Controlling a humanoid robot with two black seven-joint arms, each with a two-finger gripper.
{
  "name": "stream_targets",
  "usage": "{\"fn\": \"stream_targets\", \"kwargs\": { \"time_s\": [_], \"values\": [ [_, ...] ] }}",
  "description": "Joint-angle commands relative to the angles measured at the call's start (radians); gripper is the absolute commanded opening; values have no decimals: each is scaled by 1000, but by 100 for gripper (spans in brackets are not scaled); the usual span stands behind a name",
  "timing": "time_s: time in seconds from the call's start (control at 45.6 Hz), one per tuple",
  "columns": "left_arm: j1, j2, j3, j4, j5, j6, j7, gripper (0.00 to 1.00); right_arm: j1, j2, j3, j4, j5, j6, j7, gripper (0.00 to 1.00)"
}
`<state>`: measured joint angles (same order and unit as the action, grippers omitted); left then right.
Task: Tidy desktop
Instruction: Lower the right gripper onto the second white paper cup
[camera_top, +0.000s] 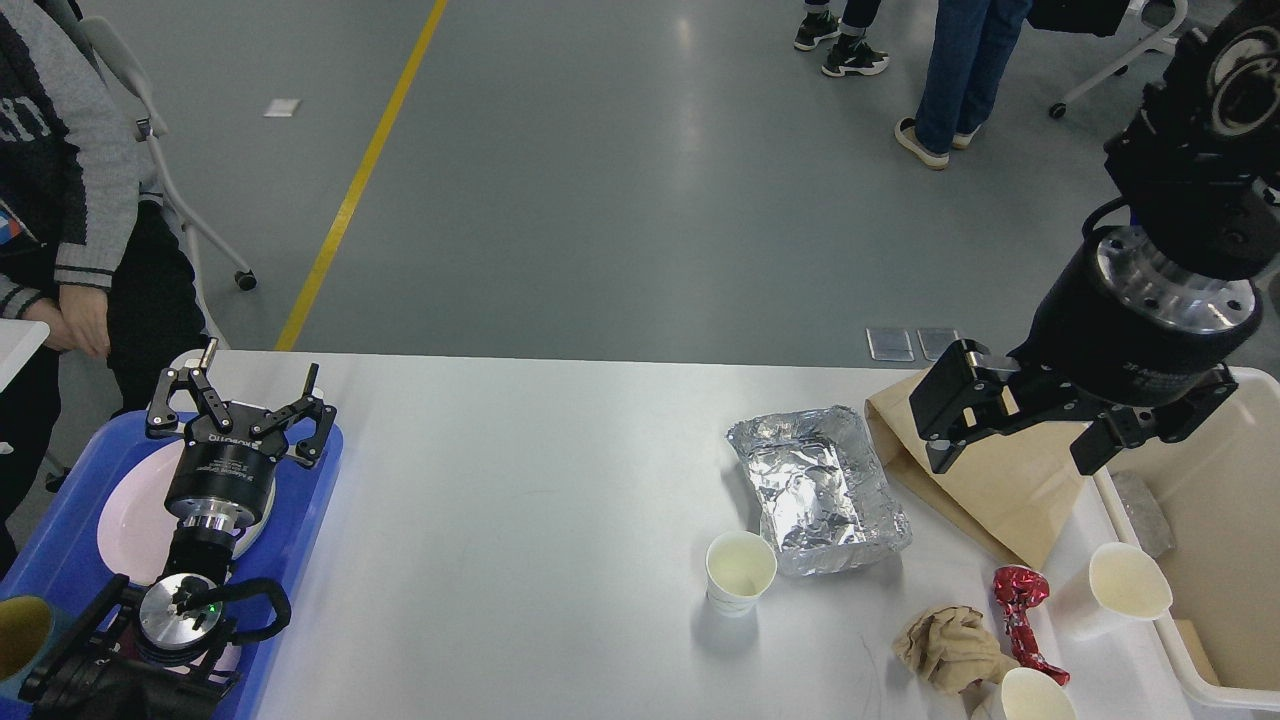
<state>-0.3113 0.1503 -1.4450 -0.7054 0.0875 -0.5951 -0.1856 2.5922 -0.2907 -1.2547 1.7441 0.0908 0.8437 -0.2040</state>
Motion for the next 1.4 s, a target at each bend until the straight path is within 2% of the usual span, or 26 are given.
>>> {"fn": "stream_targets", "kwargs": {
  "time_s": [0.0, 0.153, 0.197, 0.351, 0.526, 0.658, 0.767, 1.052, 1.381],
  "values": [
    [0, 0, 0, 0, 0, 0, 0, 96, -41, 4, 26, -3, 0, -26, 3, 100],
    [0, 0, 0, 0, 0, 0, 0, 96, -159, 30, 110, -29, 0, -115, 0, 100],
    [0, 0, 0, 1, 0, 0, 0, 96, -220, 39, 136, -49, 4, -149, -2, 96],
    [0, 0, 2, 0, 0, 0, 2, 96, -432, 110, 190, -162, 88, -276, -3, 94],
    [1, -2, 2, 0, 0, 0, 2, 96, -616, 203, 205, -293, 213, -373, -3, 91],
    [1, 0, 2, 1, 0, 0, 0, 96, -754, 263, 244, -360, 222, -475, -5, 91],
    [1, 0, 2, 0, 0, 0, 0, 96, -846, 269, 294, -393, 222, -534, -5, 91],
    [1, 0, 2, 0, 0, 0, 2, 96, -998, 328, 310, -482, 219, -710, -5, 91],
    [1, -2, 2, 0, 0, 0, 2, 96, -1086, 340, 288, -548, 204, -767, -5, 90]
  ]
}}
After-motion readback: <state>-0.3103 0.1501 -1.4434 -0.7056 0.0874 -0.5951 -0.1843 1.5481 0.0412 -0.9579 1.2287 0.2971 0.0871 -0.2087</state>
